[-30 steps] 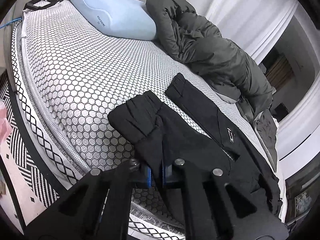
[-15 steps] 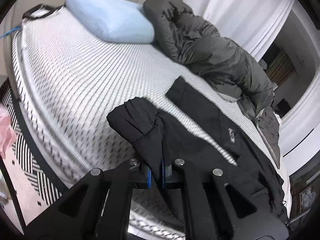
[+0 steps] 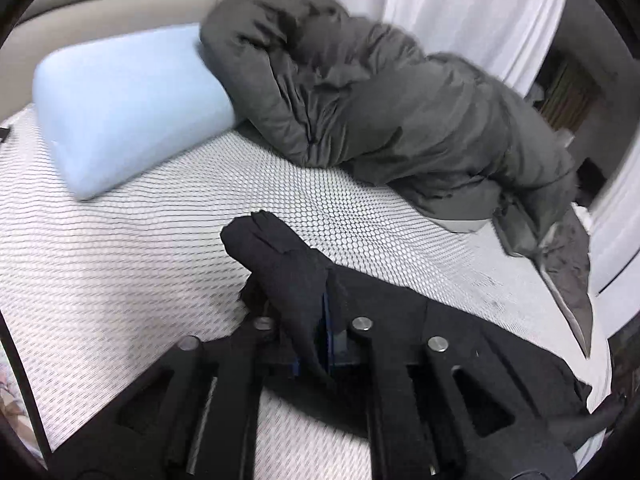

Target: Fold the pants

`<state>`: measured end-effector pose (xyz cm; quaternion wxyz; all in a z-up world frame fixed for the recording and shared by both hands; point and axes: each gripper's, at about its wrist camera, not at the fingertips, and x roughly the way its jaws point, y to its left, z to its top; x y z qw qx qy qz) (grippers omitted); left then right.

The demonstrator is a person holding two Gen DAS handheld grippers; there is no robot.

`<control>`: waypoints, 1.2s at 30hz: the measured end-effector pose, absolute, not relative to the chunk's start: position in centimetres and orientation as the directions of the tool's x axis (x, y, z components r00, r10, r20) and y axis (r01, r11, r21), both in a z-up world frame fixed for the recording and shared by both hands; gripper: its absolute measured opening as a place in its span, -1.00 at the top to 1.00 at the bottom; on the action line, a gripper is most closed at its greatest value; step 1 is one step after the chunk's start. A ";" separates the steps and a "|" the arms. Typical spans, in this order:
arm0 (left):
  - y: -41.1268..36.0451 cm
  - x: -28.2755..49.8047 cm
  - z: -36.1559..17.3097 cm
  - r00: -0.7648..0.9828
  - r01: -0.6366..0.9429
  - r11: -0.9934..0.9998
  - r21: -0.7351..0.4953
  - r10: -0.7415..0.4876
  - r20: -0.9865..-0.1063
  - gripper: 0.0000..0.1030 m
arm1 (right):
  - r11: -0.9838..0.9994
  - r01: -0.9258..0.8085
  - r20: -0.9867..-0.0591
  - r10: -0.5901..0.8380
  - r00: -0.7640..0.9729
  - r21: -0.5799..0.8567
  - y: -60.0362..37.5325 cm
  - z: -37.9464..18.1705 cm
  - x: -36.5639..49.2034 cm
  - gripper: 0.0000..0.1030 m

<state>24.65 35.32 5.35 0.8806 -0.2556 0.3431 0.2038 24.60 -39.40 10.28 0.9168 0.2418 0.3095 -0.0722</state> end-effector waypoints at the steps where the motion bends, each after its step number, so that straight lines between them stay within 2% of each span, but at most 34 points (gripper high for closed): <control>1: 35.6 26.2 4.7 0.663 -0.555 0.782 -0.286 0.207 -0.719 0.51 | 0.876 0.296 -0.616 0.002 0.788 0.381 -39.3 10.1 26.2 0.29; 2: 35.8 27.5 4.3 0.634 -0.580 0.777 -0.244 0.243 -0.734 -0.03 | 0.882 0.338 -0.644 -0.054 0.764 0.327 -39.3 9.7 28.4 -0.12; 3: 36.1 28.4 4.0 0.603 -0.613 0.764 -0.203 0.286 -0.744 -0.41 | 0.879 0.391 -0.661 -0.125 0.740 0.272 -39.4 9.4 29.8 -0.21; 4: 36.3 28.5 3.7 0.595 -0.626 0.755 -0.194 0.302 -0.745 -0.46 | 0.876 0.419 -0.667 -0.164 0.727 0.240 -39.6 9.0 30.4 -0.22; 5: 36.4 28.4 3.5 0.600 -0.626 0.753 -0.201 0.302 -0.741 -0.46 | 0.876 0.428 -0.674 -0.179 0.717 0.223 -39.7 9.0 30.7 -0.22; 7: 36.7 27.4 3.2 0.626 -0.609 0.758 -0.233 0.279 -0.728 -0.54 | 0.884 0.402 -0.658 -0.157 0.737 0.239 -39.2 8.9 29.7 -0.45; 8: 36.6 26.7 2.9 0.630 -0.610 0.755 -0.238 0.280 -0.724 -0.56 | 0.897 0.371 -0.642 -0.140 0.754 0.240 -38.7 8.9 28.6 -0.66; 9: 36.5 26.0 2.8 0.633 -0.609 0.755 -0.244 0.278 -0.723 -0.56 | 0.903 0.356 -0.629 -0.135 0.765 0.239 -38.4 8.8 27.6 -0.75; 17: 34.3 21.3 0.0 0.678 -0.573 0.750 -0.331 0.206 -0.705 -0.55 | 0.880 0.327 -0.613 -0.054 0.788 0.343 -35.9 7.4 20.4 -0.80; 22: 32.1 20.1 -0.1 0.680 -0.555 0.759 -0.341 0.177 -0.711 -0.54 | 0.914 0.263 -0.632 -0.009 0.775 0.310 -34.5 6.4 18.7 -0.83; 23: 31.5 20.3 -0.5 0.677 -0.552 0.764 -0.334 0.177 -0.714 -0.48 | 0.920 0.252 -0.644 0.001 0.765 0.301 -34.4 6.0 18.8 -0.83; 25: 31.1 20.9 -1.3 0.648 -0.571 0.765 -0.298 0.197 -0.736 -0.11 | 0.925 0.238 -0.659 0.017 0.752 0.297 -34.5 5.3 18.7 -0.83; 26: 31.1 21.3 -1.8 0.634 -0.578 0.762 -0.291 0.196 -0.748 0.18 | 0.923 0.241 -0.663 0.019 0.749 0.299 -34.7 5.0 18.6 -0.83; 27: 31.2 21.8 -2.6 0.624 -0.582 0.756 -0.299 0.181 -0.760 0.38 | 0.922 0.241 -0.667 0.025 0.745 0.304 -34.9 4.7 18.7 -0.83; 29: 31.8 22.5 -4.0 0.606 -0.599 0.737 -0.313 0.162 -0.779 0.44 | 0.919 0.236 -0.670 0.039 0.741 0.315 -35.1 4.4 18.7 -0.83; 34: 32.8 24.1 -5.1 0.638 -0.600 0.704 -0.381 0.133 -0.758 0.44 | 0.923 0.237 -0.679 0.035 0.733 0.304 -35.1 3.8 19.2 -0.83; 35: 32.8 24.1 -5.2 0.644 -0.600 0.697 -0.393 0.129 -0.754 0.55 | 0.922 0.241 -0.684 0.034 0.729 0.303 -35.0 3.6 19.3 -0.83; 36: 32.8 23.9 -5.4 0.649 -0.602 0.692 -0.399 0.133 -0.749 0.88 | 0.921 0.243 -0.686 0.036 0.726 0.305 -35.0 3.5 19.5 -0.83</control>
